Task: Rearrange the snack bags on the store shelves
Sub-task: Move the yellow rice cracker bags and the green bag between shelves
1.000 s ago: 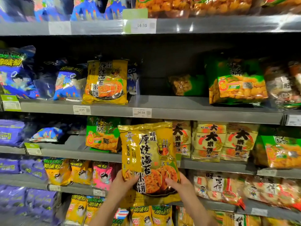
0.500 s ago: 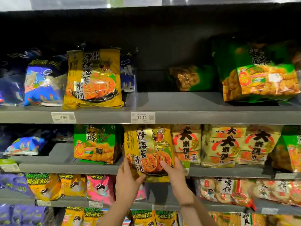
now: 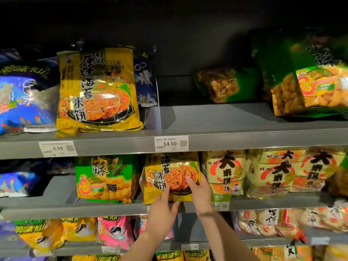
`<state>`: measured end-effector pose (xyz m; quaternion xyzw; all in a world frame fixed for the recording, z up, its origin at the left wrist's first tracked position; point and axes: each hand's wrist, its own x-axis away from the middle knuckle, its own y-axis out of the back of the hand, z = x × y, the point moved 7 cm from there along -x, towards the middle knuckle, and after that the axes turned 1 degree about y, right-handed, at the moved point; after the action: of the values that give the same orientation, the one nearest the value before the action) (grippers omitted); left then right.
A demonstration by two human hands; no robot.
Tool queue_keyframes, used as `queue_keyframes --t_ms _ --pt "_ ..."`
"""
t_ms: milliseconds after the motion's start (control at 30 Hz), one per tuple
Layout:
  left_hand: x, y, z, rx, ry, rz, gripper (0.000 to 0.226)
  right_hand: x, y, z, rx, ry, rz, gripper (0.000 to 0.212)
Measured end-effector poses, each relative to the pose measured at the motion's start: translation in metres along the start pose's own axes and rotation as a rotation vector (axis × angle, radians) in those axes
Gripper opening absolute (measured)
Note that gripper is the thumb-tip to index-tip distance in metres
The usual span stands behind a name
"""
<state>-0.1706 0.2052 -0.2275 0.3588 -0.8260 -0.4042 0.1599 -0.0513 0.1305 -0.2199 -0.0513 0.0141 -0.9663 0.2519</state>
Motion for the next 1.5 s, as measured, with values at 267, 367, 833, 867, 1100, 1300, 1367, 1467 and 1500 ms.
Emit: queue_keyframes --t_ms 267,367,833,867,1100,1300,1367,1467,1500 --pt "-0.034 -0.027 -0.006 -0.190 0.047 0.241 0.083 -0.012 -0.010 0.011 0.712 0.170 -0.038 0.075" --pt "-0.033 -0.035 -0.009 -0.327 0.074 0.298 0.073 0.006 -0.015 -0.001 0.997 0.233 -0.041 0.076" --pt "-0.053 -0.043 0.000 -0.577 0.005 0.362 0.077 -0.017 -0.033 -0.036 1.148 -0.040 0.267 0.066" --pt "-0.056 -0.044 0.004 -0.580 0.000 0.393 0.084 -0.022 -0.036 -0.038 1.190 -0.064 0.301 0.068" --pt "-0.067 -0.046 0.012 -0.469 0.002 0.441 0.064 -0.035 -0.036 -0.046 1.212 -0.170 0.384 0.070" --pt "-0.035 -0.037 0.009 -0.313 0.007 0.194 0.048 -0.008 -0.023 -0.022 1.019 -0.031 0.207 0.054" --pt "-0.019 -0.034 0.010 -0.243 0.027 0.145 0.043 0.008 -0.022 -0.012 0.955 0.024 0.192 0.046" --pt "0.007 -0.014 0.009 -0.169 0.095 0.055 0.039 0.029 -0.025 -0.001 0.913 0.110 0.196 0.041" --pt "0.015 -0.005 0.009 -0.170 0.109 0.019 0.038 0.036 -0.029 0.001 0.924 0.128 0.212 0.039"
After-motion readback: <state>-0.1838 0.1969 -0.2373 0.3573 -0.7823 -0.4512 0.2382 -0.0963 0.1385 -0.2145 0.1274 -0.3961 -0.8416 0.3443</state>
